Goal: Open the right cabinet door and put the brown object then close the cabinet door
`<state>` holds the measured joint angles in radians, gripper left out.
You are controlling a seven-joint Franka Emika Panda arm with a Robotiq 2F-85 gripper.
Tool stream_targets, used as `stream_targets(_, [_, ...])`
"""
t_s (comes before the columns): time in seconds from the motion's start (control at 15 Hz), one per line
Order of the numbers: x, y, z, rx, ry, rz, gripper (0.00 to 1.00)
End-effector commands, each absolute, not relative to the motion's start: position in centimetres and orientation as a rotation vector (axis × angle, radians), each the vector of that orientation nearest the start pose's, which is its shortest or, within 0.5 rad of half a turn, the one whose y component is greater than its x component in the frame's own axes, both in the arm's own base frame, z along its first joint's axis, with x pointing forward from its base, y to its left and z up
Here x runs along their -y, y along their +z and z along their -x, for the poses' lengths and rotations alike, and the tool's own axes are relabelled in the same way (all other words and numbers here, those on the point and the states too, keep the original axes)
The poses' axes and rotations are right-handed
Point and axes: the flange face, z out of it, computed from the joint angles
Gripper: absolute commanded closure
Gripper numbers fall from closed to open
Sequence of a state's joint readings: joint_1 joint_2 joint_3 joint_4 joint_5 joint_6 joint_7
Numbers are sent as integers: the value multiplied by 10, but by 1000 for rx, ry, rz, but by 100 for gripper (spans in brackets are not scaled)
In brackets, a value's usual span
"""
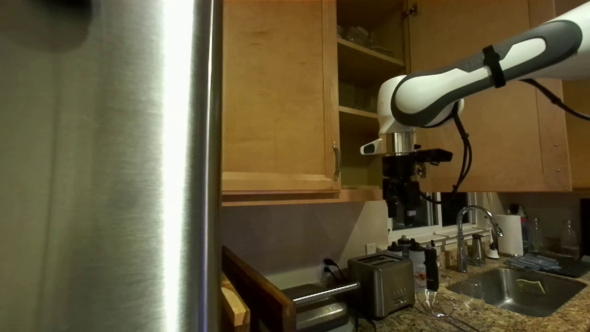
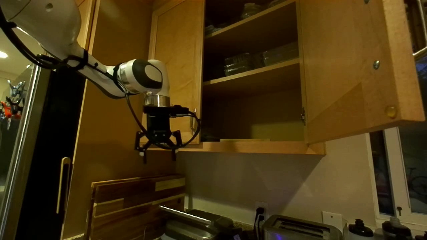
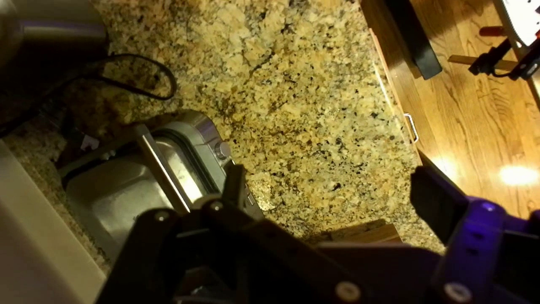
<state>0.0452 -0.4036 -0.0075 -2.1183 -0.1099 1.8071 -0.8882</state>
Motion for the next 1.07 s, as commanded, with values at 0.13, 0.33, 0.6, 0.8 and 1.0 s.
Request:
stream_targets(0.13, [6,570,-395,1037,-56,3002,0])
stream_targets(0.33, [16,556,-366,807,-86,3016,0])
stream_targets(0.6, [28,540,-329,517,-138,3031,0])
stream_targets(0.8, [37,539,-303,317,-184,3048,0])
stream_targets(1.0, [36,544,-313,347,-139,3064,0])
